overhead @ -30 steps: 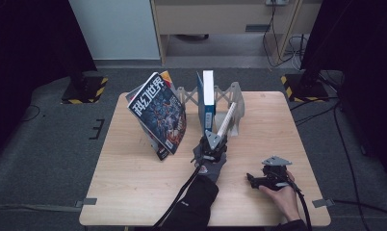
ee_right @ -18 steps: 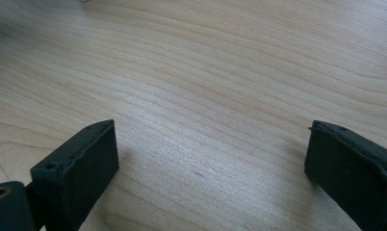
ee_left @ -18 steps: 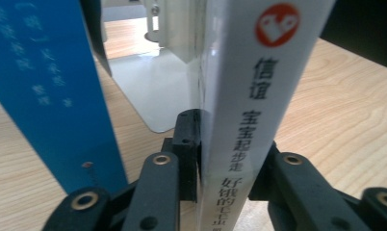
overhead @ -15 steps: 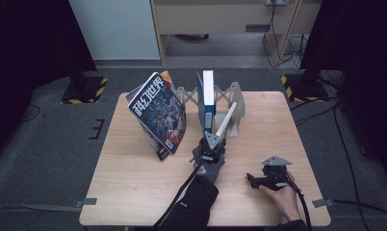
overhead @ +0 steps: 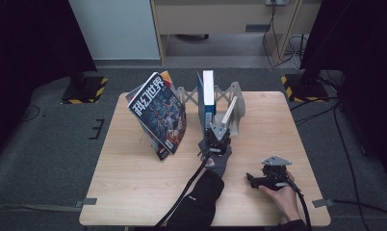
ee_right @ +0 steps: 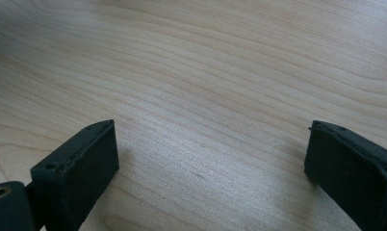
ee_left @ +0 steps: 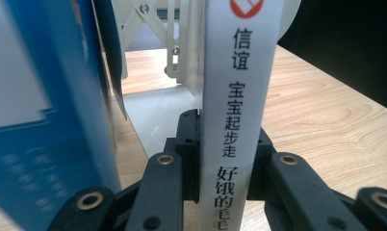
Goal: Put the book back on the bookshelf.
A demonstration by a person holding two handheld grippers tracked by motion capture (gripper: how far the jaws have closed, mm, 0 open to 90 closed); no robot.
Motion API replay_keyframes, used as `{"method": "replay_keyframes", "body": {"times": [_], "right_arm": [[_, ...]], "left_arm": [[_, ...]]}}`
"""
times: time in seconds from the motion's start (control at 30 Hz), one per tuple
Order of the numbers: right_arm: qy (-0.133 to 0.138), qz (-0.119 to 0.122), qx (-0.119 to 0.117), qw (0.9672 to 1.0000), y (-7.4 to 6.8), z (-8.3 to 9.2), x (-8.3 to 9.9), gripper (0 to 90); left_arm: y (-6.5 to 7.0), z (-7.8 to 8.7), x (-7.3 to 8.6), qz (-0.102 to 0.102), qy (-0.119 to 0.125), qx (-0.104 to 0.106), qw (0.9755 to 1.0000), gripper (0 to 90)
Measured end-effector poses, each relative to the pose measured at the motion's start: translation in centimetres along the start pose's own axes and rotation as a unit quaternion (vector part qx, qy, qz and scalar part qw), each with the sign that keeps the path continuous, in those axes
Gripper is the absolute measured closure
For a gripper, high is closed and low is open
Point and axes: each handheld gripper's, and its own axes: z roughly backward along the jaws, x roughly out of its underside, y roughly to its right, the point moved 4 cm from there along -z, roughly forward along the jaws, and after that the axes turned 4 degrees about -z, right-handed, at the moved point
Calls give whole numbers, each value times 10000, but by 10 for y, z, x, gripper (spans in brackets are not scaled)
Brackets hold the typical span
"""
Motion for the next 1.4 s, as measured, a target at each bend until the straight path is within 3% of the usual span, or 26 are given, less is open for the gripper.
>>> {"method": "replay_keyframes", "body": {"times": [0.2,0.43,0.6,0.77,0.9,0.97,1.1,1.3,1.4], "right_arm": [[9,10,-4,10000,0,0,0,53],[13,6,-6,10000,0,0,0,52],[14,29,-9,10000,0,0,0,53],[10,31,-8,10000,0,0,0,53],[11,39,-12,10000,0,0,0,53],[10,41,-12,10000,0,0,0,53],[12,49,-17,10000,0,0,0,53],[12,51,-21,10000,0,0,0,53],[12,52,-22,10000,0,0,0,53]], "left_arm": [[0,-6,7,-146,-134,68,9998,724],[-3,-6,16,-54,-260,292,9992,708],[-3,-4,16,-46,-336,303,9990,706],[-3,-7,19,0,-578,400,9975,664],[-1,-9,19,-83,-658,379,9971,688],[-3,-9,18,-71,-646,257,9976,722],[-9,-8,15,172,-443,199,9987,742],[-10,-4,-3,277,-59,65,9996,742],[-13,-3,-6,340,-27,-60,9994,742]]}}
